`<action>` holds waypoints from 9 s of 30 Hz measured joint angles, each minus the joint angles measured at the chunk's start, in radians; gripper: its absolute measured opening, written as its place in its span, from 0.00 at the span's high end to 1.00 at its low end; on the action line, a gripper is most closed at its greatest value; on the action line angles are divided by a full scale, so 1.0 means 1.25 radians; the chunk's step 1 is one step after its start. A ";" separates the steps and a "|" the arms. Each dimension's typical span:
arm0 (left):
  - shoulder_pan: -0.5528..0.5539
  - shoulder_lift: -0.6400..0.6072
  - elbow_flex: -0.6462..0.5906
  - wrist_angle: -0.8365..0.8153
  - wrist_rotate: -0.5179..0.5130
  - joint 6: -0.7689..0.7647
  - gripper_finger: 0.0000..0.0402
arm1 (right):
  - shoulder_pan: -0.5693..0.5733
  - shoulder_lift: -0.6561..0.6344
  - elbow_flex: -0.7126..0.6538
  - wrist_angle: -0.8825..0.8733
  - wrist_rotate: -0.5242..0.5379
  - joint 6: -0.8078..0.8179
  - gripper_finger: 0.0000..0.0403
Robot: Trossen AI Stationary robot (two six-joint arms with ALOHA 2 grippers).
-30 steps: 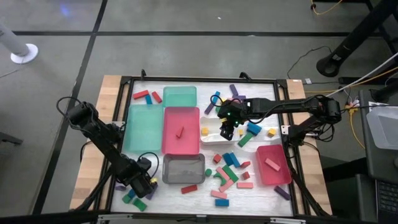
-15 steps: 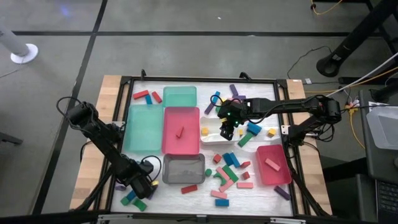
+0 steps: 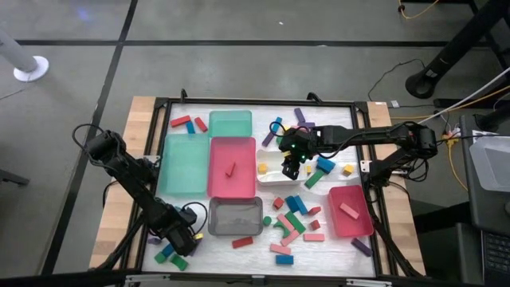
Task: Sort blocks
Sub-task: Put the blue block into the black bin, then put the red block into the top pink bin
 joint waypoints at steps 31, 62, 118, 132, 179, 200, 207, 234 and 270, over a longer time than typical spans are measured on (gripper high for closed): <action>0.000 0.002 -0.063 0.056 0.000 0.020 0.72 | 0.000 0.000 0.000 0.000 0.000 0.000 0.59; 0.117 -0.194 0.000 0.206 -0.501 0.234 0.72 | 0.000 0.000 0.000 0.000 -0.019 0.000 0.59; 0.252 -0.091 0.000 0.307 -0.437 0.444 0.55 | 0.377 0.159 0.081 0.159 0.213 -0.056 0.59; 0.252 -0.091 0.000 0.306 -0.438 0.444 0.55 | 0.376 0.183 0.087 0.002 0.329 0.399 0.59; 0.252 -0.091 0.000 0.302 -0.438 0.465 0.55 | 0.384 0.146 0.087 -0.192 0.106 0.223 0.59; 0.252 -0.091 -0.001 0.302 -0.438 0.465 0.55 | 0.511 0.049 0.087 -0.391 0.120 0.221 0.59; 0.252 -0.091 -0.001 0.302 -0.438 0.465 0.55 | 0.550 0.049 0.087 -0.387 0.180 0.222 0.59; 0.252 -0.091 -0.001 0.302 -0.438 0.464 0.55 | 0.550 0.049 0.047 -0.356 0.148 0.222 0.59; 0.243 -0.300 0.000 0.216 -0.200 0.477 0.55 | 0.549 0.049 0.239 -0.295 0.436 0.024 0.85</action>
